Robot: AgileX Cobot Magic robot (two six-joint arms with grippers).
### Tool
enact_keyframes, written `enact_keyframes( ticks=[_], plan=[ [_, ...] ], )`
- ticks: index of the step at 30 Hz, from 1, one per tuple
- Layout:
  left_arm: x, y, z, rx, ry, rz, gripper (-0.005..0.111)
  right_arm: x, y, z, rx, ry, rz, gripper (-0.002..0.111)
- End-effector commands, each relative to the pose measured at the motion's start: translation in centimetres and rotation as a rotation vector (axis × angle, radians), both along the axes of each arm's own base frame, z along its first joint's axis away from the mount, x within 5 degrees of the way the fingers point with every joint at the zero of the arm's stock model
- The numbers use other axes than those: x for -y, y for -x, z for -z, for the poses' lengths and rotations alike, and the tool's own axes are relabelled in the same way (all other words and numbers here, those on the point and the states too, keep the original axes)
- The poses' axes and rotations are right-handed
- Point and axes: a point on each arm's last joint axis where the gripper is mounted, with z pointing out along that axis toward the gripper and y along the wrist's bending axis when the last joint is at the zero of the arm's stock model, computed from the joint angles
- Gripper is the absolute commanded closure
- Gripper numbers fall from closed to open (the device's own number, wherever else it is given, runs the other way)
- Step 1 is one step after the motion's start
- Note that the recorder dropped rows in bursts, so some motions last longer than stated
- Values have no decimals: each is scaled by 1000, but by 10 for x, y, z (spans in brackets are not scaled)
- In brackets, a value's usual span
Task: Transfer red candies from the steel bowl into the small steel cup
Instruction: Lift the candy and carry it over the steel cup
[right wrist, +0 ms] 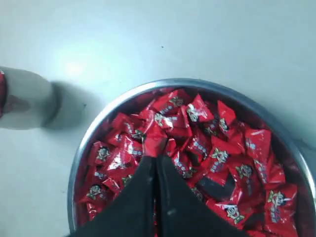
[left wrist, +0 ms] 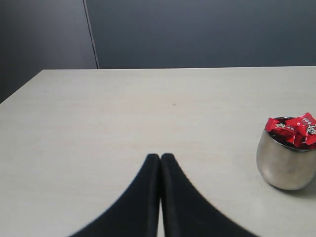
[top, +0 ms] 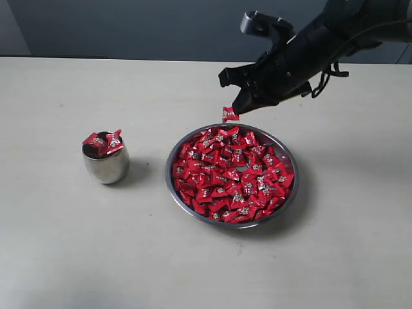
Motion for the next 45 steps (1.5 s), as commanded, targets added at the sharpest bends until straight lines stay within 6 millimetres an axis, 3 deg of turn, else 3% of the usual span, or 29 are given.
enact_keyframes(
  ticks=[1,7,12,21,27,34,45],
  plan=[
    [0,0,1,3,1,-1,106,-8,-6,-35,83,-35,-93,109],
    [0,0,1,3,1,-1,106,-25,-16,-63,128,-99,-245,109],
    [0,0,1,3,1,-1,106,-56,-13,-70,183,-112,-392,109],
    [0,0,1,3,1,-1,106,-131,12,-62,309,-4,-615,109],
    [0,0,1,3,1,-1,106,-165,27,-63,399,79,-738,109],
    [0,0,1,3,1,-1,106,-192,44,-53,414,150,-879,109],
    [0,0,1,3,1,-1,106,-212,62,-26,376,177,-941,109]
  ],
)
